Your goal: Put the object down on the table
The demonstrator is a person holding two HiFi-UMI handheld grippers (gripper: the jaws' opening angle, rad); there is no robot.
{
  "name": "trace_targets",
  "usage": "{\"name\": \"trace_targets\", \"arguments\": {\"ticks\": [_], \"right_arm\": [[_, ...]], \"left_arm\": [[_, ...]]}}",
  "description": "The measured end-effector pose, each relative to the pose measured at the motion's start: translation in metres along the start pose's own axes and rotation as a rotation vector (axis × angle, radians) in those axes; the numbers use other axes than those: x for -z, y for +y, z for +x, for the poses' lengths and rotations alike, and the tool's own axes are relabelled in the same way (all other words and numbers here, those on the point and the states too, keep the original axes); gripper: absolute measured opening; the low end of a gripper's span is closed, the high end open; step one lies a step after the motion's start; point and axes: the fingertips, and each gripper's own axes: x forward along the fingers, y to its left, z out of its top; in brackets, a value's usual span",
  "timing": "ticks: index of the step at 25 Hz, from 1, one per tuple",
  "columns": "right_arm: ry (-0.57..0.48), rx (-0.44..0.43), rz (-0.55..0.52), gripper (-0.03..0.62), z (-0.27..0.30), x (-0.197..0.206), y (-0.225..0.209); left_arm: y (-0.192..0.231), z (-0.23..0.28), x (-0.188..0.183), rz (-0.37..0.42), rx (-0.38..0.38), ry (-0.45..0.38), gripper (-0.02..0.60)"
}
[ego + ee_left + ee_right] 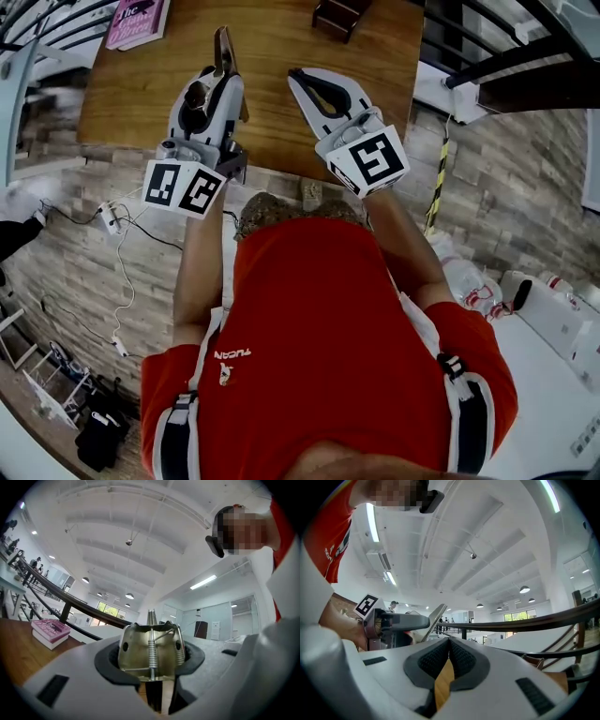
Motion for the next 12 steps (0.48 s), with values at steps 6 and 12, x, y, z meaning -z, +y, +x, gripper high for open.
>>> {"name": "trace_targets", "arguments": {"ticks": [6,12], "right_arm": [[0.040,0.007,0.011,0.025,0.022,0.016,-0.020],[0.092,0.044,0.026,0.025,0.042,0.037,-0.033]], "left_arm": [[0.028,0.032,0.022,-0.019,-0.008,0.059,0.181],[0.059,0.053,0.058,-0.043,-0.007,0.165,0.182]]}}
